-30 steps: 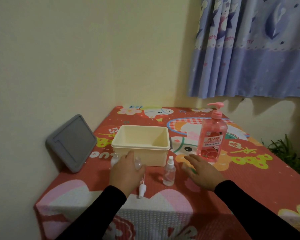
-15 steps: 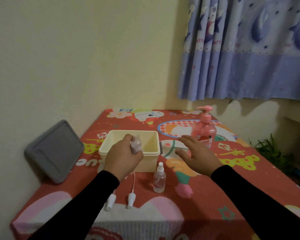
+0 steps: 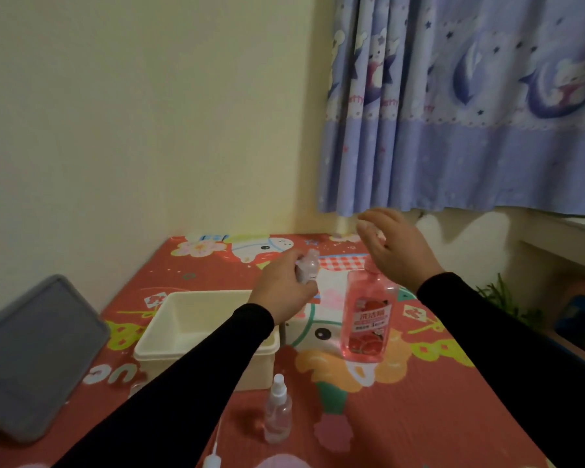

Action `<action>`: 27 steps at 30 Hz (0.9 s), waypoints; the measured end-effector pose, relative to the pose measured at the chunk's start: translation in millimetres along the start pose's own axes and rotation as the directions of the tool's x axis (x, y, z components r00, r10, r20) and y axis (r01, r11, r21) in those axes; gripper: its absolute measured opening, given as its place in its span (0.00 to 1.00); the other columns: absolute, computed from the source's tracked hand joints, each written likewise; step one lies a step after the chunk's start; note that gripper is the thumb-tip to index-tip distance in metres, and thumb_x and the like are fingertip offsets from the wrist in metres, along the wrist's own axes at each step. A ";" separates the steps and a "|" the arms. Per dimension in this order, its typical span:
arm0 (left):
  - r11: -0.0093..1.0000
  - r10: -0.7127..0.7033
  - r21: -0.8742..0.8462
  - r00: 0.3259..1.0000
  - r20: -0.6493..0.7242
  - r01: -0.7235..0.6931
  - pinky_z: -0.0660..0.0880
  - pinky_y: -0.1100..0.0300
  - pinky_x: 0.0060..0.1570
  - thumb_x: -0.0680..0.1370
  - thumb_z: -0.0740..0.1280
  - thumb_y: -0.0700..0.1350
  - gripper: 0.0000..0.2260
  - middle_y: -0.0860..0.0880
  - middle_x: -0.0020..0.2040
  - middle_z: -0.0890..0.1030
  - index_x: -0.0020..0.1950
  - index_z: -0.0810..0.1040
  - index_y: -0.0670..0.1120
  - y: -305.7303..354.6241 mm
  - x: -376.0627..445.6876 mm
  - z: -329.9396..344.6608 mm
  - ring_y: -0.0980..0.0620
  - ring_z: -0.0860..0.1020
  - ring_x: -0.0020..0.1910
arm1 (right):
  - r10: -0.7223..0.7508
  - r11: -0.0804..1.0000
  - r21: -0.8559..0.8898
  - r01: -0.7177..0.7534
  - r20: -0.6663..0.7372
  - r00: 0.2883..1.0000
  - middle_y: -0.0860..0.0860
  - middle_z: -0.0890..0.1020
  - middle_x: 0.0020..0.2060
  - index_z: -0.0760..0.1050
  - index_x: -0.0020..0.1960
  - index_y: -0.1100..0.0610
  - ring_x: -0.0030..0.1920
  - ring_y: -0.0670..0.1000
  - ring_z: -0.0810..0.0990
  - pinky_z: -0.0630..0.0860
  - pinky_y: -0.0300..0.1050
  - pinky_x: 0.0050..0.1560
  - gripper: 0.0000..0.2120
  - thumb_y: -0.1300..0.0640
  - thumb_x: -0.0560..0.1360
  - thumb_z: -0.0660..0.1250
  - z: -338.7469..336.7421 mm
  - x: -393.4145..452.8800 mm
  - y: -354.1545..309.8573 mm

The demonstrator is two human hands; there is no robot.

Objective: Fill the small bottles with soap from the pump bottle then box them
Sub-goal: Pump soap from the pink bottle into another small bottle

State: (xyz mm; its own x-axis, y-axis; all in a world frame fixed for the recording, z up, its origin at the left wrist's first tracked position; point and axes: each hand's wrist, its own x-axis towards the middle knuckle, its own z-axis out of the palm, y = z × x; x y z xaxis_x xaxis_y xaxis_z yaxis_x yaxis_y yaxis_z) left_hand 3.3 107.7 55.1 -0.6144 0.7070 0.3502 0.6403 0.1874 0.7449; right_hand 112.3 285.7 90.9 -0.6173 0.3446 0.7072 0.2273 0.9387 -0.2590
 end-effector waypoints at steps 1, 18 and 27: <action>1.000 -0.004 0.019 1.000 -0.002 0.004 0.76 0.60 0.39 0.74 0.67 0.43 0.14 0.48 0.50 0.78 0.59 0.71 0.48 1.1 6.4 3.6 0.50 0.78 0.43 | 0.019 1.000 0.003 -0.019 -0.007 1.000 0.54 0.79 0.59 0.77 0.60 0.59 0.61 0.53 0.75 0.67 0.41 0.57 0.17 0.49 0.81 0.58 -0.8 6.7 3.8; 0.973 0.136 0.174 0.987 0.086 -0.150 0.76 0.46 0.49 0.76 0.65 0.44 0.15 0.46 0.54 0.79 0.62 0.73 0.47 20.8 67.2 36.6 0.44 0.77 0.48 | 0.505 0.782 0.224 -0.582 0.320 0.802 0.60 0.80 0.57 0.76 0.58 0.65 0.58 0.59 0.77 0.70 0.54 0.64 0.30 0.41 0.81 0.49 17.9 61.1 40.5; 0.913 0.202 0.313 0.956 0.212 -0.262 0.63 0.60 0.58 0.82 0.58 0.48 0.21 0.45 0.69 0.70 0.75 0.61 0.53 15.6 82.6 40.3 0.46 0.69 0.67 | 0.582 0.692 0.070 -0.718 0.534 0.613 0.57 0.78 0.56 0.74 0.62 0.59 0.55 0.58 0.77 0.72 0.52 0.56 0.32 0.36 0.79 0.44 32.1 68.0 50.8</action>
State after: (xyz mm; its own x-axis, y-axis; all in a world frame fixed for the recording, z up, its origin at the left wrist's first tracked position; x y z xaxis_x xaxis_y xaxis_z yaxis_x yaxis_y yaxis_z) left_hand -18.9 196.5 72.8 -0.3604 0.8586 0.3647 0.8899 0.1993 0.4103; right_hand 57.7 356.9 104.7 -0.6480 0.7586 -0.0682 0.5480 0.4021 -0.7335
